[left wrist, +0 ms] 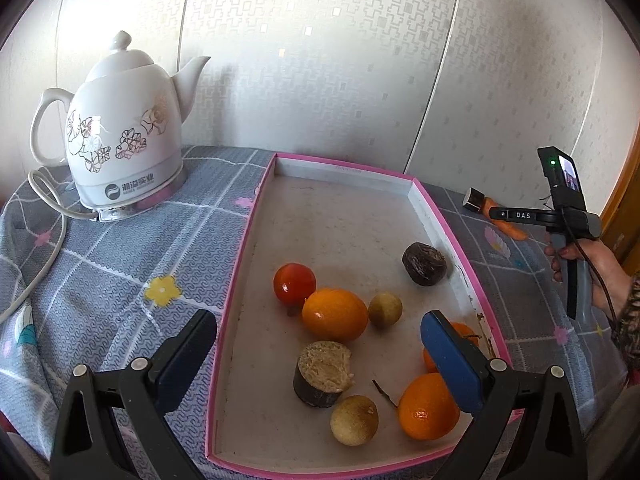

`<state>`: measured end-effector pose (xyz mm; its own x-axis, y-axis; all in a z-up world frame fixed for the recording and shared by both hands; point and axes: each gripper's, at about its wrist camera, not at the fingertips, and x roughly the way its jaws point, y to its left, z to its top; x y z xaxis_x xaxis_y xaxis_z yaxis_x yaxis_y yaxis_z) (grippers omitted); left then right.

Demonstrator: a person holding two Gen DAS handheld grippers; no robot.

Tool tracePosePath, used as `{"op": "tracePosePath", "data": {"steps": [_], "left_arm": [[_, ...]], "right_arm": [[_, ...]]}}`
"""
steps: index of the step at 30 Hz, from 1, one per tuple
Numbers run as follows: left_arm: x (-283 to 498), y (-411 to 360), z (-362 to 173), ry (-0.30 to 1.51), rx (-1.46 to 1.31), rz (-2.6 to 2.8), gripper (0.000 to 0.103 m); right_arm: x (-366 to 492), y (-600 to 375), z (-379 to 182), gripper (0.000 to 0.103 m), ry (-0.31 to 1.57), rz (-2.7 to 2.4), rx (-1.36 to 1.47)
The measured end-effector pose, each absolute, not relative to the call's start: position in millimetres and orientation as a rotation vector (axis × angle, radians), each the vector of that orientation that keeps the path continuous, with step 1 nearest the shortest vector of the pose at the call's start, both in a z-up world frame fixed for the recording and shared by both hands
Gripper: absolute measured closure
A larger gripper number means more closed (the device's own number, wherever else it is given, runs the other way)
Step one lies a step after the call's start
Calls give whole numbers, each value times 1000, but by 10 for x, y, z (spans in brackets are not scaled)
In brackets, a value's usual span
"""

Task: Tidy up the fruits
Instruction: 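Grasp the carrot with the right tool while the left grasps the dark brown cylinder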

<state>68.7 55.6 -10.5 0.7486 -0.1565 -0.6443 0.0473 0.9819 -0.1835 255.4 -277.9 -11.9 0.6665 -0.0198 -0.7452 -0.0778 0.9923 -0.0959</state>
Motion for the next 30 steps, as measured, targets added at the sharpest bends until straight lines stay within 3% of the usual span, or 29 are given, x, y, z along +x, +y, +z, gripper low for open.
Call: {"op": "tracePosePath", "data": {"steps": [4,11,21,30], "left_arm": [[693,542,-103,715,-145,-109,0],[722,439,-39,703,-101,-106,0],[1024,-145,210,719,-83,-180,0],[1880,-1228,373,784,-13,-236,0]], "right_arm": [[2646,-2802,-197,46,877,39,-100],[2632,-2930,-258,75,885,47,-3],[2001,-3308,-233,75,924,20,138],[1480,-3755,-269,75,913,-5,366]]}}
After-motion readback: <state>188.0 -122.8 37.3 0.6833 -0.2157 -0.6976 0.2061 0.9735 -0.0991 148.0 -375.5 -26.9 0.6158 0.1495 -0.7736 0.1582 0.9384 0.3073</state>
